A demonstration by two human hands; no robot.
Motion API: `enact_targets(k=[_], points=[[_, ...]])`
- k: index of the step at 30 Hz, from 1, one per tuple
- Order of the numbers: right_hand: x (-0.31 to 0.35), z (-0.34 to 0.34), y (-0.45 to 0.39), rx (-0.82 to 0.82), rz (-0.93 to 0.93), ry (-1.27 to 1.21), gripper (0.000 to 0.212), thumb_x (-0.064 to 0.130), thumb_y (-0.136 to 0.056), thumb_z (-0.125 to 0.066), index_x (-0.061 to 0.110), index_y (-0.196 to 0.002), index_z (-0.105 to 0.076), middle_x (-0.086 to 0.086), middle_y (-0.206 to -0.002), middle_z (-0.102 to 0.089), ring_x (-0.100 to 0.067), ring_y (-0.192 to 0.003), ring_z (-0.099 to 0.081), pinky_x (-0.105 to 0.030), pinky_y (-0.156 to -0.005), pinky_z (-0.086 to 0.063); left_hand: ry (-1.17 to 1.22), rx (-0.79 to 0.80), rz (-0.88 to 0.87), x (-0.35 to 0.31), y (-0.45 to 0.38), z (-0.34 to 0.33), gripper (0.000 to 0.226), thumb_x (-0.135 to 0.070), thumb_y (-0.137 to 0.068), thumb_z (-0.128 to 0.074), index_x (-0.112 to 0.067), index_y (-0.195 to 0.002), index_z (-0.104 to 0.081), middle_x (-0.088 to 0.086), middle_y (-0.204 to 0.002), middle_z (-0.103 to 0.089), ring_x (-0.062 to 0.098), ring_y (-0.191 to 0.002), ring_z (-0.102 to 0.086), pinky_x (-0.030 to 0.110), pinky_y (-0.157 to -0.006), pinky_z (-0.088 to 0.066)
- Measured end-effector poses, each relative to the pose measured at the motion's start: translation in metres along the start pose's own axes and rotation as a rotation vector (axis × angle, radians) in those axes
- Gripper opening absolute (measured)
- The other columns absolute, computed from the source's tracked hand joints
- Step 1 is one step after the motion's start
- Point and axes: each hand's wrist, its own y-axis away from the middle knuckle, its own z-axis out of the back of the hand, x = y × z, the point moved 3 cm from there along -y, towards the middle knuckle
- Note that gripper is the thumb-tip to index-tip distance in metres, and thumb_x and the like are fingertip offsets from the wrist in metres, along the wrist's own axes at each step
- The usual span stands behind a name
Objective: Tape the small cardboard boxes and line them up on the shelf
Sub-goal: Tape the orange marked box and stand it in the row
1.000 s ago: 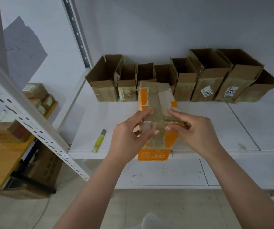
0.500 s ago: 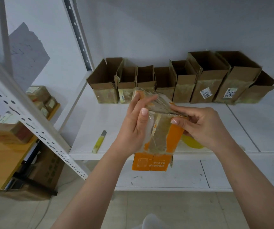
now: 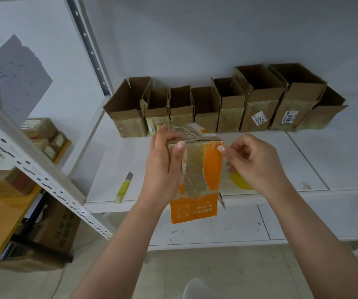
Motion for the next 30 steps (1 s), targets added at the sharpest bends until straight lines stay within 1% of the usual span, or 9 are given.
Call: enact_targets(k=[4, 9, 14, 17, 19, 22, 24, 27, 30], points=[[0.008, -0.006, 0.003, 0.001, 0.162, 0.098, 0.044, 0.058, -0.087, -0.045, 0.017, -0.08, -0.059, 0.005, -0.064, -0.064, -0.014, -0.062, -0.063, -0.043, -0.064, -0.054, 0.001, -0.017, -0.02, -0.001, 0.003, -0.002, 0.05, -0.061, -0.092, -0.031, -0.026, -0.122, -0.049, -0.002, -0.148, -0.038, 0.011, -0.134, -0.04, 0.028, -0.102, -0.039], [0.005, -0.004, 0.004, 0.037, 0.146, -0.322, 0.044, 0.043, -0.103, -0.037, 0.011, -0.089, -0.063, -0.002, -0.081, -0.068, -0.014, -0.078, -0.066, -0.033, -0.07, -0.055, 0.06, -0.072, 0.033, -0.002, -0.001, 0.012, 0.036, -0.048, -0.097, -0.034, -0.025, -0.119, -0.05, 0.006, -0.139, -0.051, 0.024, -0.126, -0.052, 0.051, -0.099, -0.048], [0.017, -0.02, -0.003, 0.171, 0.167, -0.277, 0.058, 0.046, -0.094, -0.02, 0.029, -0.148, -0.032, 0.015, -0.146, -0.043, -0.004, -0.137, -0.038, -0.041, -0.115, -0.034, 0.19, -0.055, 0.027, -0.014, 0.0, 0.015, 0.031, -0.041, -0.097, -0.036, -0.022, -0.117, -0.051, -0.02, -0.113, -0.06, 0.015, -0.104, -0.063, 0.053, -0.086, -0.054], [0.026, -0.029, -0.005, 0.186, 0.248, -0.278, 0.062, 0.054, -0.094, -0.016, 0.031, -0.15, -0.029, 0.037, -0.113, -0.053, 0.009, -0.119, -0.046, -0.04, -0.116, -0.033, 0.247, -0.062, 0.036, -0.017, 0.004, 0.015, 0.031, -0.041, -0.097, -0.036, -0.021, -0.115, -0.051, -0.009, -0.098, -0.064, 0.033, -0.093, -0.064, 0.059, -0.079, -0.053], [0.028, -0.032, -0.003, 0.156, 0.269, -0.274, 0.067, 0.065, -0.093, -0.015, 0.031, -0.148, -0.033, 0.026, -0.09, -0.061, 0.0, -0.102, -0.055, -0.044, -0.105, -0.045, 0.243, -0.075, 0.026, -0.017, 0.005, 0.016, 0.032, -0.04, -0.097, -0.035, -0.019, -0.116, -0.051, 0.004, -0.106, -0.063, 0.033, -0.093, -0.064, 0.059, -0.08, -0.053], [0.027, -0.034, 0.0, 0.124, 0.251, -0.247, 0.073, 0.07, -0.091, -0.011, 0.03, -0.147, -0.034, -0.003, -0.104, -0.068, -0.016, -0.1, -0.065, -0.04, -0.094, -0.053, 0.21, -0.077, 0.013, -0.015, 0.006, 0.015, 0.036, -0.047, -0.096, -0.034, -0.022, -0.115, -0.05, 0.006, -0.126, -0.057, 0.016, -0.102, -0.064, 0.046, -0.082, -0.056], [0.027, -0.036, 0.001, 0.086, 0.248, -0.166, 0.064, 0.061, -0.097, -0.009, 0.029, -0.146, -0.037, -0.017, -0.091, -0.068, -0.022, -0.081, -0.068, -0.043, -0.075, -0.058, 0.201, -0.089, -0.003, -0.013, 0.007, 0.014, 0.035, -0.046, -0.097, -0.034, -0.021, -0.116, -0.05, 0.005, -0.13, -0.054, 0.008, -0.109, -0.06, 0.032, -0.084, -0.055], [0.029, -0.038, 0.001, -0.022, 0.289, 0.048, 0.054, 0.043, -0.101, -0.016, 0.02, -0.141, -0.043, 0.001, -0.064, -0.057, -0.011, -0.058, -0.061, -0.038, -0.054, -0.054, 0.161, -0.097, 0.006, -0.007, 0.006, 0.01, 0.034, -0.04, -0.097, -0.035, -0.018, -0.117, -0.05, 0.006, -0.135, -0.051, 0.017, -0.124, -0.052, 0.043, -0.097, -0.05], [0.027, -0.036, 0.0, -0.027, 0.304, 0.038, 0.061, 0.052, -0.101, -0.013, 0.019, -0.142, -0.043, 0.003, -0.066, -0.058, -0.006, -0.06, -0.061, -0.029, -0.053, -0.053, 0.145, -0.1, 0.011, -0.003, 0.004, 0.01, 0.035, -0.043, -0.096, -0.036, -0.02, -0.118, -0.05, 0.003, -0.138, -0.048, 0.019, -0.128, -0.049, 0.05, -0.098, -0.049]])
